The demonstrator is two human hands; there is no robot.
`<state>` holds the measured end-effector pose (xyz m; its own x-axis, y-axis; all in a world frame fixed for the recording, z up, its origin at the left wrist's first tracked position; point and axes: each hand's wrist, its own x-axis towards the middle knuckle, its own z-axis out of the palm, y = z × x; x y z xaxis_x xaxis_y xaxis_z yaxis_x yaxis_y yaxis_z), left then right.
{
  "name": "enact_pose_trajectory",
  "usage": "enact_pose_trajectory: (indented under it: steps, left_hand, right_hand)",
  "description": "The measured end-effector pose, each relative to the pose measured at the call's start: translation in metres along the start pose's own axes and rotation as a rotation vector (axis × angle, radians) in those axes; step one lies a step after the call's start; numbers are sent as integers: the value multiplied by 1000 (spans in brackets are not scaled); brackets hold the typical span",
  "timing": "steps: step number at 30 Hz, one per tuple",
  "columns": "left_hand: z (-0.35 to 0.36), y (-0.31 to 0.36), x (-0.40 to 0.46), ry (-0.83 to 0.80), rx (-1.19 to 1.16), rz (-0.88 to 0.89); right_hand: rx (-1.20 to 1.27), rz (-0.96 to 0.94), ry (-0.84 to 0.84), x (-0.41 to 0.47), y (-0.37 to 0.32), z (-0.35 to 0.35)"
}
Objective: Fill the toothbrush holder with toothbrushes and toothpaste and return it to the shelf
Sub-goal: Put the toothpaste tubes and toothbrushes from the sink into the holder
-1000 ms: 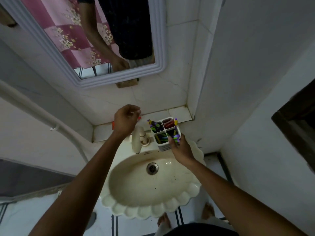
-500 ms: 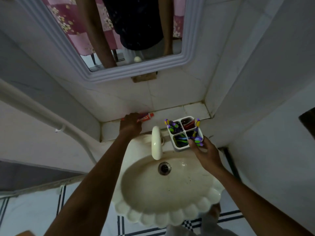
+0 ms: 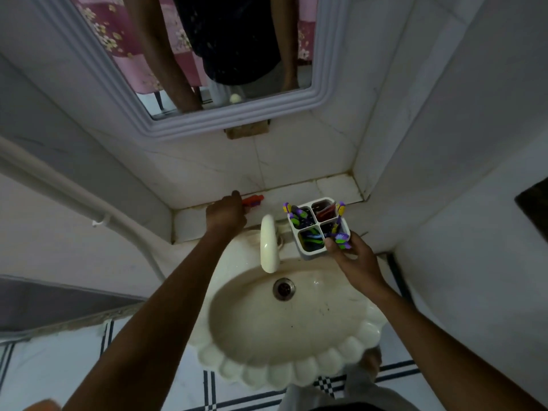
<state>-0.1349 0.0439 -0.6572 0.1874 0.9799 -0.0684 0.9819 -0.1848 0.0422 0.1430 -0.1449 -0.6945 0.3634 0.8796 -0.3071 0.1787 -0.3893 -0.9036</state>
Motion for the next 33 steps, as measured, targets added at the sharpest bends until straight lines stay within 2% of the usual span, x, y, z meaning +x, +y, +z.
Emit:
enact_pose_trajectory:
  steps: [2, 5, 8, 12, 16, 20, 26, 33]
  left_hand:
    - [-24, 5, -17, 57, -59, 4]
    - [-64, 14, -42, 72, -281, 22]
    - [-104, 29, -76, 134, -411, 128]
    - [-134, 63, -108, 174, -218, 352]
    - [-128, 96, -116, 228, -36, 514]
    - [-119, 112, -115, 250, -50, 524]
    - [-100, 125, -114, 91, -5, 459]
    - [-78, 139, -105, 28, 17, 382]
  right_hand:
    - [-5, 4, -19, -1, -1, -2]
    - [3, 6, -30, -1, -1, -3]
    - [6, 3, -47, -1, -1, -5]
    - [-5, -3, -78, 1, -1, -9]
    - [14, -14, -114, 1, 0, -13]
    - [-1, -28, -132, 2, -2, -18]
    - [-31, -32, -150, 0, -10, -22]
    - [-75, -27, -164, 1, -10, -25]
